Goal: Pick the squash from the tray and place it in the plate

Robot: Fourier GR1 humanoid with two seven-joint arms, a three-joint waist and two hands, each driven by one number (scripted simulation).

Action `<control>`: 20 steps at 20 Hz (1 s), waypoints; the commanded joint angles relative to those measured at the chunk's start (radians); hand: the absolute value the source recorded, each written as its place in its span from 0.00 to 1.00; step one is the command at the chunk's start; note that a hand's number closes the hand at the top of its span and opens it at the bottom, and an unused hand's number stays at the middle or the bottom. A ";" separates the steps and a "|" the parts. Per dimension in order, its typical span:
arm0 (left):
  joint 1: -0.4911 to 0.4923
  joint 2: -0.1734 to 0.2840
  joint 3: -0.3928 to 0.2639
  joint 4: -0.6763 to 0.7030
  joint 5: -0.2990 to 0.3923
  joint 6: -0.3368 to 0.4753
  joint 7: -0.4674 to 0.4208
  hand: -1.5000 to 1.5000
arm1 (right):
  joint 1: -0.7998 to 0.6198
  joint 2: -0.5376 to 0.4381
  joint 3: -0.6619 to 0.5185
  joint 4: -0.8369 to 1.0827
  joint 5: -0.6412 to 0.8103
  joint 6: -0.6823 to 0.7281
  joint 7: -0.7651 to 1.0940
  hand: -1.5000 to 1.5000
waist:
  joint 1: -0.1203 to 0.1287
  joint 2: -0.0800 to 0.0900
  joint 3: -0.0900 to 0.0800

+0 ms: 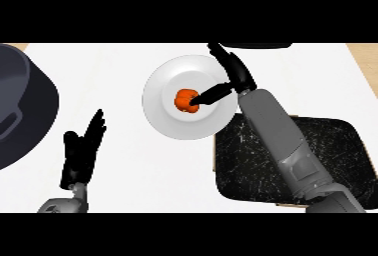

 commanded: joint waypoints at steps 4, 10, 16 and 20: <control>0.009 -0.020 -0.030 -0.049 -0.034 0.015 0.043 0.50 | -0.030 0.022 -0.020 0.105 0.044 -0.072 -0.041 0.00 | 0.008 0.003 0.000; 0.022 -0.011 -0.006 -0.031 -0.005 -0.019 0.013 0.50 | -0.022 0.027 -0.017 0.151 0.089 -0.146 -0.061 0.00 | 0.010 0.004 0.000; -0.030 -0.002 0.020 0.021 -0.004 -0.029 0.011 0.50 | 0.023 0.013 -0.018 0.155 0.114 -0.161 -0.072 0.00 | 0.003 0.002 0.000; 0.014 0.006 0.023 -0.033 0.000 -0.039 0.009 0.50 | 0.026 -0.029 -0.026 0.140 0.122 -0.148 -0.037 0.00 | 0.000 0.000 0.000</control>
